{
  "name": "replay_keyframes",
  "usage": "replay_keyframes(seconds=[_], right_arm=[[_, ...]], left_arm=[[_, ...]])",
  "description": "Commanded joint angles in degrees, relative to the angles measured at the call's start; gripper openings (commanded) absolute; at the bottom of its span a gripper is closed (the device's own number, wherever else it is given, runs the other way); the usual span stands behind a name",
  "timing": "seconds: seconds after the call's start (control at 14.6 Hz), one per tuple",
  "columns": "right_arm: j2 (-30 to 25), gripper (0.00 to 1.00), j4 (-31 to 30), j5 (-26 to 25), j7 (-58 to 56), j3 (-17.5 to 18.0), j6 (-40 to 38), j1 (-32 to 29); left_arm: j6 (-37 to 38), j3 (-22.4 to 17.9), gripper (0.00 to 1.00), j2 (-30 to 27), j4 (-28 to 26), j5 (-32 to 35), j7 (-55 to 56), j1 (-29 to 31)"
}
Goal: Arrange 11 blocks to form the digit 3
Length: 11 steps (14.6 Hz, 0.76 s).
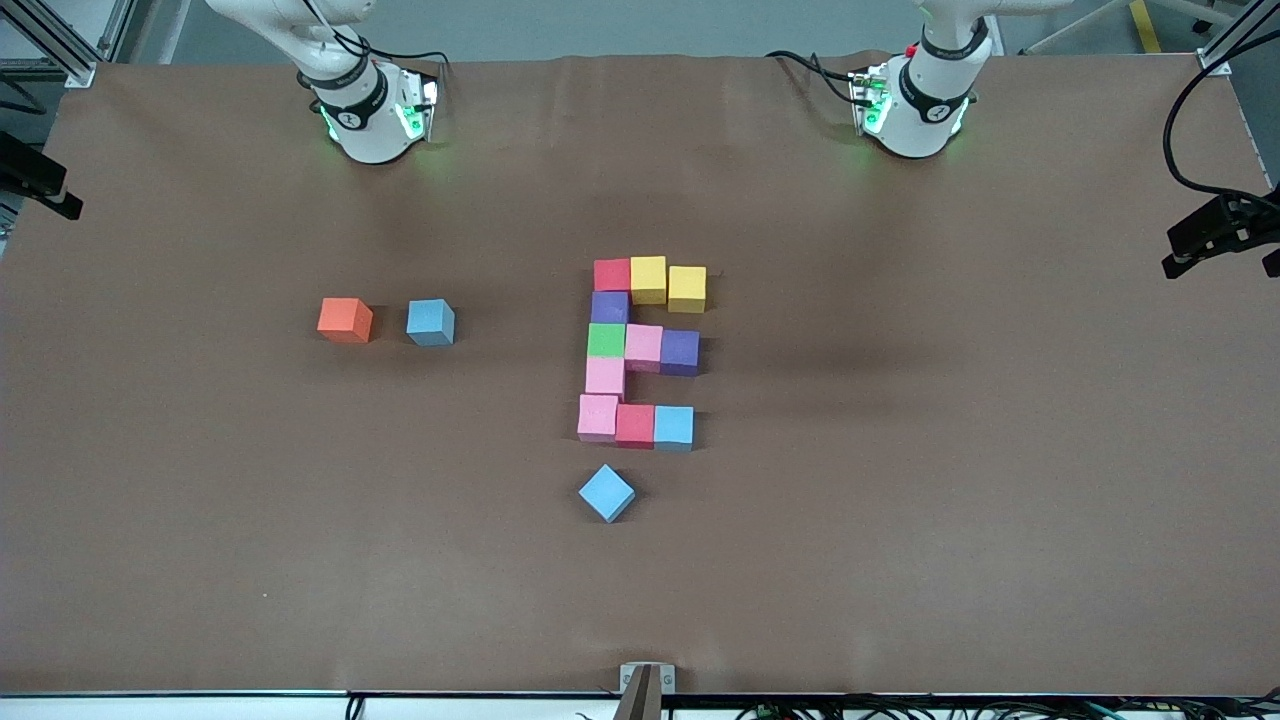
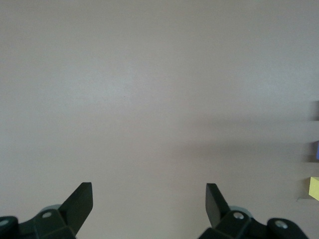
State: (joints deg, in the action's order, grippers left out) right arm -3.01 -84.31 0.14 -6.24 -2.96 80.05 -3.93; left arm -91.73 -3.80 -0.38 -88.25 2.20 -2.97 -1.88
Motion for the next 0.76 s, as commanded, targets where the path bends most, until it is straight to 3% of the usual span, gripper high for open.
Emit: replay_keyframes(seconds=[0.0, 0.48, 0.69], right_arm=[[-0.1, 1.00, 0.0, -0.6, 0.4, 0.9, 0.2, -1.8], [4.9, 1.00, 0.2, -0.9, 2.1, 1.1, 5.7, -2.1], [4.9, 1.00, 0.0, -0.9, 3.6, 1.3, 2.9, -2.0]], left_arm=[[0.6, 0.4, 1.00, -0.9, 0.1, -1.1, 1.5, 0.0], [0.6, 0.5, 1.00, -0.9, 0.0, -1.3, 2.4, 0.0], [0.6, 0.2, 1.00, -0.9, 0.0, -3.5, 2.5, 0.4]])
